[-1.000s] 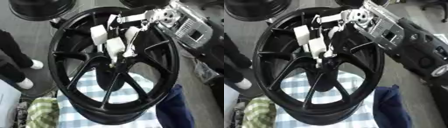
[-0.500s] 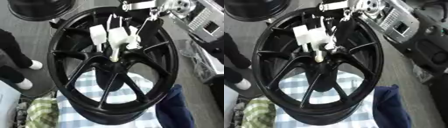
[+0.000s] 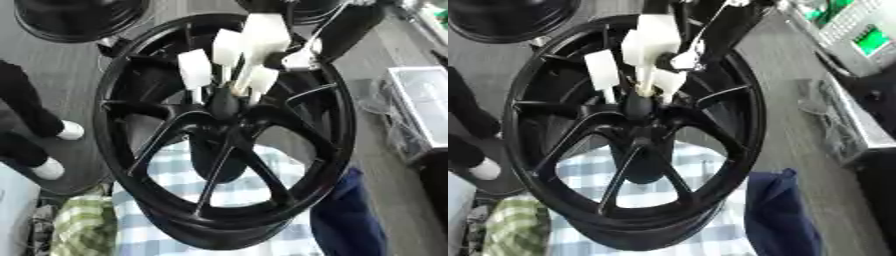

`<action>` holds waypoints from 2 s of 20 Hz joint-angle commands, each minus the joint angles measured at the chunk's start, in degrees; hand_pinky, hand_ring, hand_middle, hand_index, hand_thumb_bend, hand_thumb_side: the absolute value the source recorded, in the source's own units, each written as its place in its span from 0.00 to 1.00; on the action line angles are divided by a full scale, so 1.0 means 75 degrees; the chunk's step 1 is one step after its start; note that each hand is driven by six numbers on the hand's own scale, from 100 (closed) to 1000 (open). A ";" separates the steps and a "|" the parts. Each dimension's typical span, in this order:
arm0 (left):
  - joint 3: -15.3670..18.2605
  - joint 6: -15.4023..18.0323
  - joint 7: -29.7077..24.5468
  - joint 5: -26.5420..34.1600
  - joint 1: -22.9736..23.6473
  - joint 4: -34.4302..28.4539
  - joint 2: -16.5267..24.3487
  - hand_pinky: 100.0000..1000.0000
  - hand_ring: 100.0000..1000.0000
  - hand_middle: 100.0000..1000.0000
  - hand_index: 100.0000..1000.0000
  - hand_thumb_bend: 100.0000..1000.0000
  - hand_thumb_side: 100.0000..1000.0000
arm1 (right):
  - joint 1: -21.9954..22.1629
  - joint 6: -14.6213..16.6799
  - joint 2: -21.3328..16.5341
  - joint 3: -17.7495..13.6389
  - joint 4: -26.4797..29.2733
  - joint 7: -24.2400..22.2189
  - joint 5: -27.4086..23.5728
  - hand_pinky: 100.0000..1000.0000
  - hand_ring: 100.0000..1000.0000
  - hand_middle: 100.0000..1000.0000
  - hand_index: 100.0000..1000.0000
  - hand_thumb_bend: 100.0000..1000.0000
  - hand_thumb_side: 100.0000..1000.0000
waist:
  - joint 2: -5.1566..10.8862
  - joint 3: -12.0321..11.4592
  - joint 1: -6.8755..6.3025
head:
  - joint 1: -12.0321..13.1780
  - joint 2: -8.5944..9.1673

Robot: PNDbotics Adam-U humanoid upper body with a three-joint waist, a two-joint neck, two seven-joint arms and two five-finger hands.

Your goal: Pull the pin out of the wheel hub.

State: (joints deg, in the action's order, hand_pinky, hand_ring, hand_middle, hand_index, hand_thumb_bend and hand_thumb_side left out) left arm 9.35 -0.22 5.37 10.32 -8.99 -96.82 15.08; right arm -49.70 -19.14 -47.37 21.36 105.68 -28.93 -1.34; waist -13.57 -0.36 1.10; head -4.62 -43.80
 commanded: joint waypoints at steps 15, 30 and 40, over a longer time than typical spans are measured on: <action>0.0252 0.0081 0.0238 -0.0040 -0.0135 -0.0191 0.0112 0.73 0.71 0.70 0.65 0.00 0.83 | 0.5485 0.1339 -0.0926 -0.4965 -0.1309 0.3199 -0.0287 0.72 0.41 0.37 0.54 0.09 0.00 | -0.0075 0.0299 -0.0218 | 0.0296 0.0103; 0.0268 0.0072 0.0250 -0.0040 -0.0117 -0.0191 0.0108 0.73 0.72 0.70 0.65 0.00 0.84 | 0.6284 0.2668 -0.0093 -0.5769 -0.2223 0.2906 0.1730 0.86 0.82 0.78 0.88 0.31 0.42 | -0.0107 0.0363 -0.0202 | 0.0429 0.0109; 0.0254 0.0065 0.0228 -0.0038 -0.0115 -0.0201 0.0113 0.73 0.72 0.71 0.65 0.00 0.84 | 0.6012 0.2526 -0.0008 -0.5816 -0.2148 0.3416 0.1450 0.85 0.79 0.75 0.86 0.30 0.34 | -0.0100 0.0336 -0.0168 | 0.0319 0.0160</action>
State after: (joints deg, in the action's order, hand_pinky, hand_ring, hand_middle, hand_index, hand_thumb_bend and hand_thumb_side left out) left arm 10.78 0.27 7.12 10.29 -9.52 -97.11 15.06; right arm -4.12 0.12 -45.72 -21.48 88.60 -4.00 10.16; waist -15.00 2.19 -0.45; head -2.10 -43.15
